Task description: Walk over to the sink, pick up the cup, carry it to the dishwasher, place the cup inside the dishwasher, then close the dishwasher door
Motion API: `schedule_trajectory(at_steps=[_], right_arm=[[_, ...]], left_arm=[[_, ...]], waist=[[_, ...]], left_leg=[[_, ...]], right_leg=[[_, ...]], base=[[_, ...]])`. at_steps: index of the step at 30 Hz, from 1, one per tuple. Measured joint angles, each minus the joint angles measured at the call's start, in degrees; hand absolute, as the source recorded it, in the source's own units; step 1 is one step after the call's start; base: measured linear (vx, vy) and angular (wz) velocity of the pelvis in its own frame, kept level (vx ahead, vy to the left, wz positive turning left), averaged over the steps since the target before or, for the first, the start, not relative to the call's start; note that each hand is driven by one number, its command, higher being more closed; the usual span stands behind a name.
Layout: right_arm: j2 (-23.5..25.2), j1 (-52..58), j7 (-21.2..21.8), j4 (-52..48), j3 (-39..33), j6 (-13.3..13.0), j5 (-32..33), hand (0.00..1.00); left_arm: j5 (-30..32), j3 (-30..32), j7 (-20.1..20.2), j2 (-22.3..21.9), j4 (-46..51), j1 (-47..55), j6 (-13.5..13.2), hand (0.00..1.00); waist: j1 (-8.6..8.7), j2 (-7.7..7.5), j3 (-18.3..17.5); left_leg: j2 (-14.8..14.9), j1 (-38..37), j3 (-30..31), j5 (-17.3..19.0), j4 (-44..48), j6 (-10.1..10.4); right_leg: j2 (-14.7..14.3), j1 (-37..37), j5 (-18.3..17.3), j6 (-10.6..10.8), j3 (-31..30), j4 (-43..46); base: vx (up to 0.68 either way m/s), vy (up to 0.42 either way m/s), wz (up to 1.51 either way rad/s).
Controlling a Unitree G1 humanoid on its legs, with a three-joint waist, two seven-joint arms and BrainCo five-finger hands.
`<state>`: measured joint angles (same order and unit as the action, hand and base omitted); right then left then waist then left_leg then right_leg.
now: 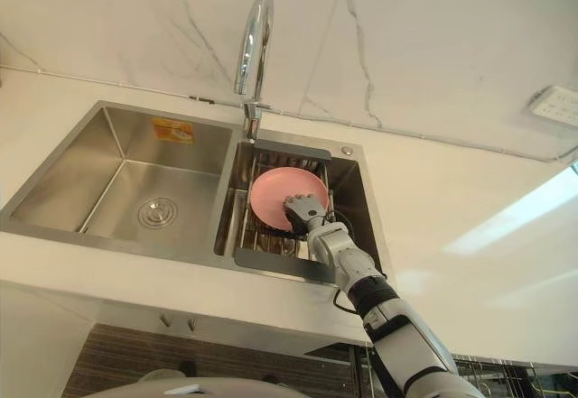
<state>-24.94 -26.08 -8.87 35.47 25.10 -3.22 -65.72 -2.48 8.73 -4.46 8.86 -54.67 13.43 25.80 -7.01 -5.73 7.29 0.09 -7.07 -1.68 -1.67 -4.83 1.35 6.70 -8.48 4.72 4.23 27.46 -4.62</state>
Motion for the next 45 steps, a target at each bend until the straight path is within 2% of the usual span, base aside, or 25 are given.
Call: schedule_trajectory(at_steps=[2, 11, 15, 17, 22, 25, 33, 34, 37, 45], right_arm=[[0.0, 1.1, -4.0, 1.6, -0.2, 1.0, 0.0, 1.0], [-0.2, 3.2, -12.9, 1.5, -3.9, 0.8, 0.1, 1.0], [-0.2, 3.2, -13.9, 1.5, -5.6, 0.3, 0.9, 1.0], [-0.3, 3.2, -14.0, 1.5, -6.1, -0.9, 1.3, 1.0], [-1.5, 3.2, -16.5, 1.5, -6.2, -4.1, 2.8, 1.0], [-1.8, 3.2, -18.0, 1.5, -6.2, -4.4, 3.5, 1.0], [-2.0, 3.2, -18.0, 1.4, -6.2, -4.5, 3.5, 1.0], [-2.0, 3.2, -18.1, 1.4, -6.2, -4.5, 3.5, 0.0], [-2.0, 3.2, -19.1, 1.3, -6.2, -4.0, 3.6, 0.0], [-2.2, 3.2, -18.9, 1.3, -6.1, -2.9, 7.0, 0.0]], left_arm=[[0.5, -0.2, 0.3, 0.0, 0.0, 0.1, -0.1, 0.0], [0.8, -0.5, 0.3, -0.2, 0.1, 0.7, -2.1, 0.0], [2.8, -0.9, 1.0, -0.3, 0.5, 0.9, -2.7, 0.0], [2.8, -1.0, 1.1, -0.4, 0.8, 1.1, -3.5, 0.0], [2.7, -2.2, 2.2, -0.5, 2.2, 2.0, -3.5, 0.0], [2.7, -2.3, 2.3, -0.8, 2.3, 2.1, -3.5, 0.0], [2.7, -2.6, 2.4, -0.9, 2.4, 3.0, -3.6, 0.0], [2.7, -2.7, 2.4, -0.9, 2.4, 3.1, -3.7, 0.0], [2.7, -2.7, 2.5, -1.0, 2.4, 3.1, -3.8, 0.0], [2.6, -3.2, 2.8, -1.2, 2.4, 3.5, -4.0, 0.0]], waist=[[-0.45, 0.04, 0.0], [-0.2, 0.38, 0.2], [-0.07, 0.42, 0.3], [-0.06, 0.49, 0.3], [-0.17, 1.3, 0.4], [-0.22, 1.83, 0.6], [-0.15, 2.09, 0.6], [-0.15, 2.13, 0.6], [-0.19, 2.41, 0.7], [-0.29, 3.04, 0.8]], left_leg=[[-0.2, 0.1, 0.0, 0.0, 0.0, 0.0], [-1.0, 0.2, -0.1, 0.3, 0.0, -0.4], [-1.1, 0.2, -0.1, 0.2, 0.0, -0.7], [-1.1, 0.2, -0.1, 0.1, 0.0, -0.7], [-1.1, 0.3, 0.1, 0.0, 0.0, -0.8], [-1.1, 0.3, 0.3, -0.1, 0.0, -0.9], [-1.2, 0.4, 0.4, -0.2, 0.0, -1.0], [-1.2, 0.4, 0.5, -0.2, 0.0, -1.1], [-1.2, 0.5, 0.7, -0.3, 0.0, -1.1], [-1.2, 1.0, 1.9, -0.5, 0.0, -0.8]], right_leg=[[0.2, 0.0, 0.0, 0.2, 0.0, 0.0], [1.0, 0.0, 0.2, 0.5, -0.1, 0.0], [1.1, 0.0, 0.3, 0.6, -0.1, 0.0], [1.1, 0.1, 0.3, 0.6, -0.1, 0.0], [1.1, 0.0, 0.3, 0.6, 0.1, 0.0], [1.1, 0.0, 0.3, 0.6, 0.2, 0.0], [1.1, 0.1, 0.3, 0.7, 0.2, 0.0], [1.1, 0.1, 0.3, 0.7, 0.3, 0.0], [1.1, 0.1, 0.3, 0.7, 0.4, 0.0], [1.1, -0.1, 0.2, 0.7, 1.7, 0.0]], base=[[0.01, 0.043, 0.01], [0.04, 0.032, 0.02], [0.02, 0.01, 0.0], [0.0, 0.0, 0.0], [0.0, 0.0, 0.0], [0.0, 0.0, 0.0], [0.0, 0.0, 0.0], [0.0, 0.0, 0.0], [0.0, 0.0, 0.01], [0.0, 0.003, 0.07]])
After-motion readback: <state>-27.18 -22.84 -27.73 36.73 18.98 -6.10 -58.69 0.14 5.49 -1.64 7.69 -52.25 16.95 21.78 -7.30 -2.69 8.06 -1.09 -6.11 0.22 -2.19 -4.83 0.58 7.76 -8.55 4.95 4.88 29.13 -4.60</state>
